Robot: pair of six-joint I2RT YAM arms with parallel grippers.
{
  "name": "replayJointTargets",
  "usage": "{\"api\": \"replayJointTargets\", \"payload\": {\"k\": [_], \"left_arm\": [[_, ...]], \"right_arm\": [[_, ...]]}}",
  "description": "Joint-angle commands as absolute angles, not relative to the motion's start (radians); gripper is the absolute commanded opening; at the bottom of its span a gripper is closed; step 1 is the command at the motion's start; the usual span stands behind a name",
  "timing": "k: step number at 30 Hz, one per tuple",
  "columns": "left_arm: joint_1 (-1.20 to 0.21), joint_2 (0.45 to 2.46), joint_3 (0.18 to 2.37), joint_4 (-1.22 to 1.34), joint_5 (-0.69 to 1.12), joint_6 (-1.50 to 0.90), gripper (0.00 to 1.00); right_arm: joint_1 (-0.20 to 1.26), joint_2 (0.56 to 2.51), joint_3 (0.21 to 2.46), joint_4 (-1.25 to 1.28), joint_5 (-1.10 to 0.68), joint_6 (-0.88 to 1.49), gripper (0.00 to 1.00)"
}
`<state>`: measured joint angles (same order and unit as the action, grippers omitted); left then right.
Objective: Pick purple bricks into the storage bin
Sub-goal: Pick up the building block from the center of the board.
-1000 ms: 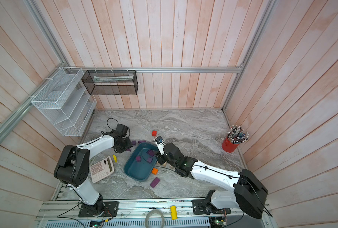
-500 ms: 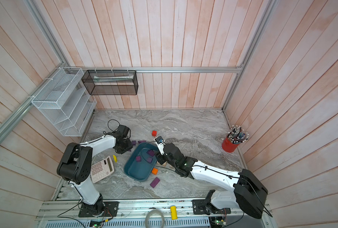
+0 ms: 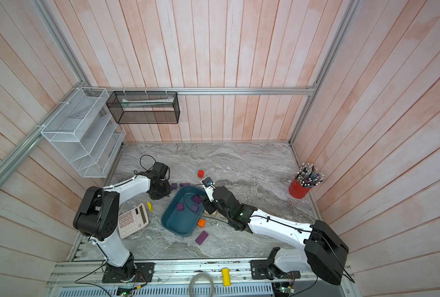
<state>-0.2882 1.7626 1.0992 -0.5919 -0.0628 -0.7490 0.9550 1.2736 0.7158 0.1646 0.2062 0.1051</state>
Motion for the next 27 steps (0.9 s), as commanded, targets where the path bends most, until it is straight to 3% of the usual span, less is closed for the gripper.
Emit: {"api": "replayJointTargets", "payload": {"k": [1, 15, 27], "left_arm": [[-0.284, 1.699, 1.149, -0.625, -0.098, -0.707, 0.33], [-0.316, 1.587, 1.184, -0.671, -0.032, -0.652, 0.33], [-0.520, 1.568, 1.237, -0.699, -0.069, -0.650, 0.33]], "right_arm": [[0.953, 1.272, 0.708, 0.186, 0.229, 0.115, 0.58], [0.867, 1.270, 0.738, 0.129, 0.280, 0.222, 0.57], [0.686, 1.195, 0.696, 0.086, 0.229, 0.374, 0.57]]}}
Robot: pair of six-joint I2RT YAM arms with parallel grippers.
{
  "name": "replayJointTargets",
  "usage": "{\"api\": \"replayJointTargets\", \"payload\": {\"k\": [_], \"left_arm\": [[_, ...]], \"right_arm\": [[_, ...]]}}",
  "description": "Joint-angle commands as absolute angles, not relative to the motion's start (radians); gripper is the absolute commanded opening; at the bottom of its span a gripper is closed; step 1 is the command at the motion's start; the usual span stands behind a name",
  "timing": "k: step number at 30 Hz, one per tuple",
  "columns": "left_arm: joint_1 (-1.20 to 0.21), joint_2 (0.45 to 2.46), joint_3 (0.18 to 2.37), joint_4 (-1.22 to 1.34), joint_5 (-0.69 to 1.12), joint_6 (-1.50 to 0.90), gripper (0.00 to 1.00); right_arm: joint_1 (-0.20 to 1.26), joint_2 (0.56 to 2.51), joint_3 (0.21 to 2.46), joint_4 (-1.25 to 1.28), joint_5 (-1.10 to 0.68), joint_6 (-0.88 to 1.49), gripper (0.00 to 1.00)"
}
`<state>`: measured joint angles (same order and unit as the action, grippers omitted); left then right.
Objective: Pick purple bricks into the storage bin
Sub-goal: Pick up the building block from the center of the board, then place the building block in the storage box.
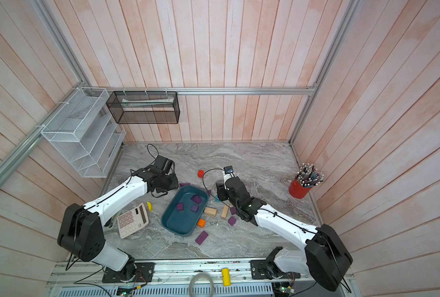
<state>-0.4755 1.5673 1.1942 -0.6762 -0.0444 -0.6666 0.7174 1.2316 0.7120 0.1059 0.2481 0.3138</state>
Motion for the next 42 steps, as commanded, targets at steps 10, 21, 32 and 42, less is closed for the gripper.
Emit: {"api": "replayJointTargets", "payload": {"k": [10, 21, 32, 42], "left_arm": [[-0.674, 1.626, 1.195, -0.687, -0.113, -0.710, 0.33], [-0.732, 1.711, 1.118, -0.649, -0.142, -0.747, 0.33], [-0.715, 1.798, 1.144, -0.648, -0.169, -0.712, 0.33], [-0.690, 1.802, 1.137, -0.641, -0.166, -0.699, 0.36]], "right_arm": [[0.619, 1.127, 0.673, 0.082, 0.228, 0.395, 0.57], [0.610, 1.111, 0.667, 0.093, 0.217, 0.401, 0.57], [0.607, 1.103, 0.647, 0.095, 0.208, 0.410, 0.57], [0.609, 1.128, 0.647, 0.106, 0.185, 0.411, 0.57]]}}
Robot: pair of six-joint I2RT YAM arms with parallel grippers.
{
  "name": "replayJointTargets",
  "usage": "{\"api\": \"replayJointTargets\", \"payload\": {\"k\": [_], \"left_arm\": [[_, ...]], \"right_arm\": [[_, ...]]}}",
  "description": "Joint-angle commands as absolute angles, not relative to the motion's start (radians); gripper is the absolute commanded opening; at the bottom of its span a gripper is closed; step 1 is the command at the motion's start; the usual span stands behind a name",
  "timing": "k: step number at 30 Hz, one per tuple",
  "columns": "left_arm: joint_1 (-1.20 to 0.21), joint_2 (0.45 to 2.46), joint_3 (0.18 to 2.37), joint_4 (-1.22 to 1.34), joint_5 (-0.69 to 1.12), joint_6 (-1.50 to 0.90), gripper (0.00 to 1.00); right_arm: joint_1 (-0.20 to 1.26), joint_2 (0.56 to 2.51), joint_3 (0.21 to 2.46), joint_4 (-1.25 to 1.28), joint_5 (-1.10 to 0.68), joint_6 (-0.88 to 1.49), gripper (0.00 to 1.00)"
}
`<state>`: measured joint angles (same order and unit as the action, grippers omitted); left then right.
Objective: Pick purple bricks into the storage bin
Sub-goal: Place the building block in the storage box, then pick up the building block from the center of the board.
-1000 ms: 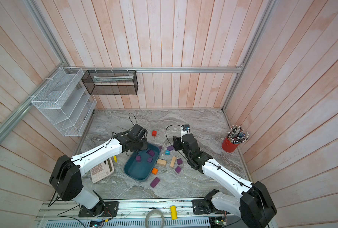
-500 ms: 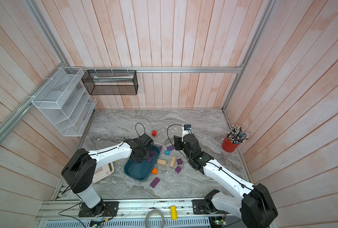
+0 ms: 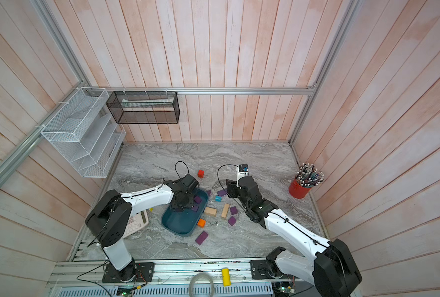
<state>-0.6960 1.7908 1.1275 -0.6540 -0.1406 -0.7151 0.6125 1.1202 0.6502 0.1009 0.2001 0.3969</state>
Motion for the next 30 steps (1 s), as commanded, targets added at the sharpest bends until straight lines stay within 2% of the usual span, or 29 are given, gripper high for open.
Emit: {"api": "replayJointTargets", "payload": {"k": [1, 8, 16, 18, 22, 30], "left_arm": [[-0.689, 1.802, 1.137, -0.641, -0.166, -0.697, 0.38], [-0.687, 1.794, 1.154, -0.642, -0.153, -0.687, 0.48], [-0.693, 1.662, 1.188, -0.635, -0.117, -0.651, 0.64], [-0.693, 1.624, 1.192, -0.625, -0.093, -0.623, 0.73], [-0.690, 1.535, 1.192, -0.599, -0.083, -0.584, 0.99], [-0.620, 1.442, 1.252, -0.616, -0.024, -0.401, 1.00]], "right_arm": [[0.608, 1.129, 0.648, 0.107, 0.183, 0.410, 0.57], [0.609, 1.128, 0.649, 0.098, 0.187, 0.405, 0.57], [0.609, 1.130, 0.685, -0.002, 0.219, 0.394, 0.58], [0.607, 1.132, 0.689, -0.025, 0.228, 0.398, 0.58], [0.604, 1.149, 0.705, -0.074, 0.215, 0.414, 0.58], [0.587, 1.256, 0.778, -0.175, 0.180, 0.425, 0.60]]}}
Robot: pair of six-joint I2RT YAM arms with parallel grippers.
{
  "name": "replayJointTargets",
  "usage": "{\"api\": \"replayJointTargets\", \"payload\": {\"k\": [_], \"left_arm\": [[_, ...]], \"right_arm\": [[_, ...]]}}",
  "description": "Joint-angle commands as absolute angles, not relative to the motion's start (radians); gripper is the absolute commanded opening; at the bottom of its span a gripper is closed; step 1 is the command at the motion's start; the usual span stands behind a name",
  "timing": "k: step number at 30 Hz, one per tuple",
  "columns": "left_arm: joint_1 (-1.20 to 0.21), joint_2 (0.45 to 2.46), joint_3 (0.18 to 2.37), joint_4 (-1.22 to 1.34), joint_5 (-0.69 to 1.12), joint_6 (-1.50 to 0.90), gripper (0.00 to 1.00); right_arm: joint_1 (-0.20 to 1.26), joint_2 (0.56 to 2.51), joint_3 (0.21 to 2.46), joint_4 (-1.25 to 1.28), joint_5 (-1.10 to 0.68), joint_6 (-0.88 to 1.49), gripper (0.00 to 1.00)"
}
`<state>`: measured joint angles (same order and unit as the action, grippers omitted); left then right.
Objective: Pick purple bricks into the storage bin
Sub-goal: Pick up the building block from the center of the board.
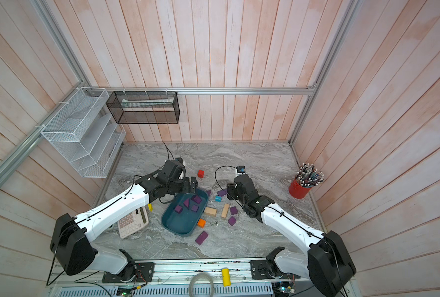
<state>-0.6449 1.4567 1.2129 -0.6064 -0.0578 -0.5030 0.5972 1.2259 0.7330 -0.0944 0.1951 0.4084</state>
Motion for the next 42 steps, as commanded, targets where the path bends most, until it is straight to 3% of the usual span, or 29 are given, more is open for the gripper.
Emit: {"api": "replayJointTargets", "payload": {"k": [1, 11, 18, 25, 37, 42], "left_arm": [[-0.614, 1.437, 1.265, -0.629, -0.022, -0.371, 1.00], [-0.609, 1.385, 1.319, -0.683, 0.060, -0.093, 1.00], [-0.577, 1.364, 1.234, -0.624, 0.254, -0.017, 1.00], [-0.534, 1.341, 1.135, -0.560, 0.487, 0.036, 1.00], [-0.534, 1.307, 1.102, -0.547, 0.470, 0.055, 1.00], [-0.533, 1.301, 1.101, -0.548, 0.447, 0.056, 1.00]], "right_arm": [[0.586, 1.265, 0.788, -0.198, 0.180, 0.427, 0.60], [0.578, 1.256, 0.781, -0.441, 0.093, 0.469, 0.60], [0.578, 1.258, 0.746, -0.472, 0.029, 0.475, 0.59], [0.578, 1.380, 0.751, -0.477, -0.023, 0.427, 0.57], [0.578, 1.502, 0.768, -0.451, 0.018, 0.392, 0.54], [0.580, 1.537, 0.784, -0.451, 0.030, 0.382, 0.48]]}}
